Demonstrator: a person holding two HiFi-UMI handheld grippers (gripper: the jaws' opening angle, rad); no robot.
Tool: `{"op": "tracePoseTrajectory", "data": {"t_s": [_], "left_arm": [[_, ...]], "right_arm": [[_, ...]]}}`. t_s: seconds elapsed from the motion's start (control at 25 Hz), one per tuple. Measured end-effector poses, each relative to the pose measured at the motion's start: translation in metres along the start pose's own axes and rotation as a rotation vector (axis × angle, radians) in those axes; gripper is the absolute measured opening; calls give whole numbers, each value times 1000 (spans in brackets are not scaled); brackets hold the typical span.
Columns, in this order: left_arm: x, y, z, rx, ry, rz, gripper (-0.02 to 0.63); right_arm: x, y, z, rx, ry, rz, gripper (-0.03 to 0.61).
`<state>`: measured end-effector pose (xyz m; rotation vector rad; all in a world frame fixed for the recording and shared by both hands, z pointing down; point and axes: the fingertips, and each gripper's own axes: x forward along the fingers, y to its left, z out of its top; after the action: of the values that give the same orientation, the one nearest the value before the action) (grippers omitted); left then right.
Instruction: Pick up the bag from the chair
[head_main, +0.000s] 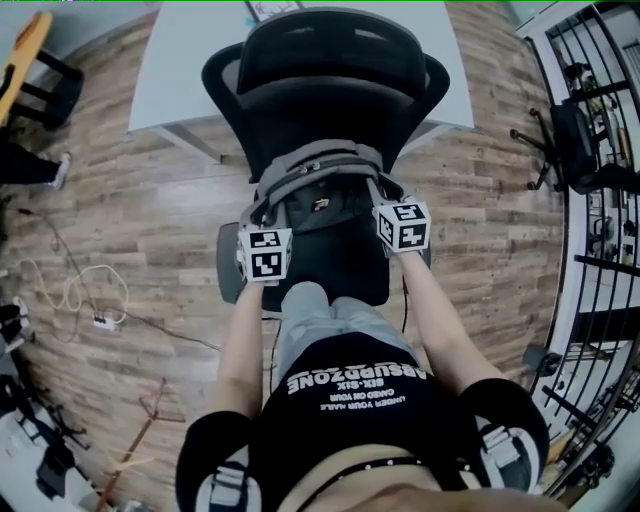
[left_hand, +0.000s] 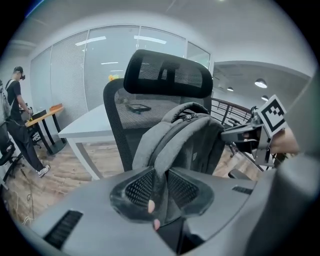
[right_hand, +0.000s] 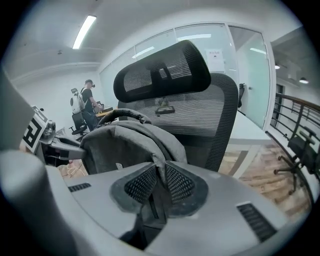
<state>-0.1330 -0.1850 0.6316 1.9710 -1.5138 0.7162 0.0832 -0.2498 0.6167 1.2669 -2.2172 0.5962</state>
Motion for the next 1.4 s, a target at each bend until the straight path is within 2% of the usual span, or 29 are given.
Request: {"op": "tracePoseTrajectory", "data": {"t_s": [0.28,0.52,1.0,1.2,1.4], "left_arm": [[-29,3,22,60,-53,-1,94],[-66,-7,57,86,-150,0,93],[-156,-19,120,50,-345,-61,94],[-186,-24,131,70,-384,-37,94],[-197,-31,127,70,-380,-61,93]], "right_arm": [[-31,16,22,58,-55,15,71],[-70,21,48,96,-123,30,71],[-155,46,114,161,-300,68,75],[-180,53,120,174,-326,90,75],[-190,57,118,182,-320,106,75]]}}
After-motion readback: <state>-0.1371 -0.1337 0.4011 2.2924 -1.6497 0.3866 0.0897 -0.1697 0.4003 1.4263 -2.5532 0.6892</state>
